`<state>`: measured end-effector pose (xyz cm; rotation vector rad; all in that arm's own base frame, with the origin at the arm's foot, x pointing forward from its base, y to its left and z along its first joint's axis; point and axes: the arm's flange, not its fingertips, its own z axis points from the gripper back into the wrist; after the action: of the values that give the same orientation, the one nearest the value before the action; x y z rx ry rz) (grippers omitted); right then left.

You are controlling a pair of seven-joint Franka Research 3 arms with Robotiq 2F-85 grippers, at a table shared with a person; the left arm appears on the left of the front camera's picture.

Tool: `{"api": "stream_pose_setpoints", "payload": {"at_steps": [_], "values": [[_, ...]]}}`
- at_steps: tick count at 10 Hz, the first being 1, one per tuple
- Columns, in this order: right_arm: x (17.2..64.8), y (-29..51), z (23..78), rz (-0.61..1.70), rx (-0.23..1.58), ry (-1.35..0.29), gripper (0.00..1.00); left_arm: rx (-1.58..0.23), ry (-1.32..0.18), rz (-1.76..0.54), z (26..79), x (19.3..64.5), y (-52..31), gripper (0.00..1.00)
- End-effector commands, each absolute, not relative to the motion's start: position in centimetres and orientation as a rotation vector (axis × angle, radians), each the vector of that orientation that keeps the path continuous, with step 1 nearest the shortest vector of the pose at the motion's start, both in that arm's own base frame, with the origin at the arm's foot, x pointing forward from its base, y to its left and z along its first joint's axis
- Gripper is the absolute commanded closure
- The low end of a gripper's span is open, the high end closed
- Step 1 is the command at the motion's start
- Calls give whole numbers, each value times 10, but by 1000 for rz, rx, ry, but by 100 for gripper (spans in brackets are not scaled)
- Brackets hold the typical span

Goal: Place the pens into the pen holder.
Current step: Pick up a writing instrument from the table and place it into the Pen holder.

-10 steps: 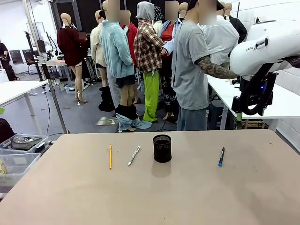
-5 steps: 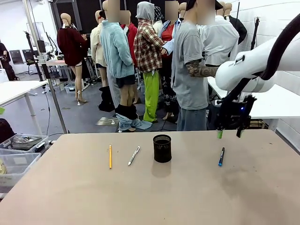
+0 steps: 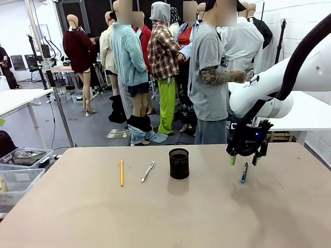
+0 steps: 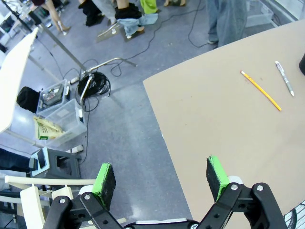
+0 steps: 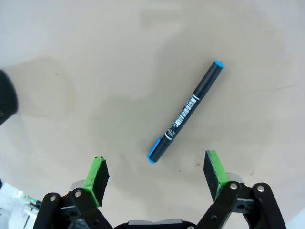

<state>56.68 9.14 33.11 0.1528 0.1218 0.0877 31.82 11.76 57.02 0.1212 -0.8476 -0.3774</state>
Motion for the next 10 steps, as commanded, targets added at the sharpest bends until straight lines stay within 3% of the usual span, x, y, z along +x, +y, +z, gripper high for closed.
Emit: {"api": "stream_pose_setpoints", "payload": {"at_steps": [1,5,6,10], "values": [[572,96,312,19,122,139,0,126,-851,-376,571,319,118,0],[575,88,296,-65,49,146,0,126,-851,-376,571,319,118,0],[576,89,296,-68,33,141,10,126,-851,-376,571,319,118,0],[580,95,292,-78,-24,160,90,126,-851,-376,571,319,118,0]]}}
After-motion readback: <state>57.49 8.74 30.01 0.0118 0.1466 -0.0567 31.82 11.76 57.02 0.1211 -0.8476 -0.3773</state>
